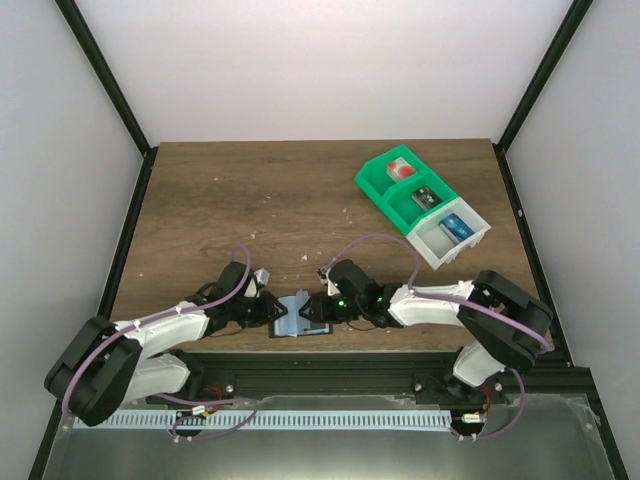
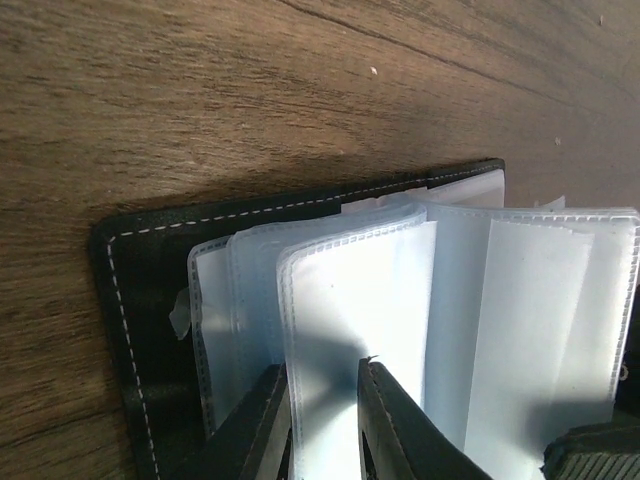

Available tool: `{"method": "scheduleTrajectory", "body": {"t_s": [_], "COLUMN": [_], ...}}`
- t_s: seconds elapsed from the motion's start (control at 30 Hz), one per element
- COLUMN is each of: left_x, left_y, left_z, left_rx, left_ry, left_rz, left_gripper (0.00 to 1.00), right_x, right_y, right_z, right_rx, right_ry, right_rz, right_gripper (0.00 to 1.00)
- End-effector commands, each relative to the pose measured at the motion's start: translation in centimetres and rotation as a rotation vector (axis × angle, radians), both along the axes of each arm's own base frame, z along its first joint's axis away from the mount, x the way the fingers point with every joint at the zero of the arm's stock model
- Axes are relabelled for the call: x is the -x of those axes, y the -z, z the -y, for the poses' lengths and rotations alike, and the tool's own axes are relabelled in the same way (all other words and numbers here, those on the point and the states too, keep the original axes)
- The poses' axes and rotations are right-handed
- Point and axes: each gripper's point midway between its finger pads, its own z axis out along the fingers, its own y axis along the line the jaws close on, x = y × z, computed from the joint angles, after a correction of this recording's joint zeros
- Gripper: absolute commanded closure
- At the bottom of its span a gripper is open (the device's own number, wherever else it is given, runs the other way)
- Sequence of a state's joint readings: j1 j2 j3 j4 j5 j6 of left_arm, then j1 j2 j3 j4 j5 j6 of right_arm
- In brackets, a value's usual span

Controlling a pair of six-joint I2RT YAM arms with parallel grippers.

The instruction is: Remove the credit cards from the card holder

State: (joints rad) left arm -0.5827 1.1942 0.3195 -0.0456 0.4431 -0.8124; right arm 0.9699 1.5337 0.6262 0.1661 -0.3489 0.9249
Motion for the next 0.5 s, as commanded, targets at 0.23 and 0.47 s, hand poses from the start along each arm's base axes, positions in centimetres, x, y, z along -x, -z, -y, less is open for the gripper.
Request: {"method": "scheduleTrajectory", "body": {"t_s": [0.23,0.47], "left_x": [-0.7,-1.9], "left_y": [-1.6,-4.1], "left_z": [-0.6,-2.3], "left_rx": [-0.018,-0.035], "left_ry": [-0.052,-0.187], "left_rz": [0.040,0.106], "left_gripper": [0.55,0.42], "right_x": [-0.9,-0.5], "right_y": [-3.6,-3.4], "right_z": [-3.2,-3.8], "right_rx": [-0.139,-0.161], "right_ry": [-0.052,-0.079], "right_rz": [0.037,0.015], "right_gripper": [0.64,0.62]}}
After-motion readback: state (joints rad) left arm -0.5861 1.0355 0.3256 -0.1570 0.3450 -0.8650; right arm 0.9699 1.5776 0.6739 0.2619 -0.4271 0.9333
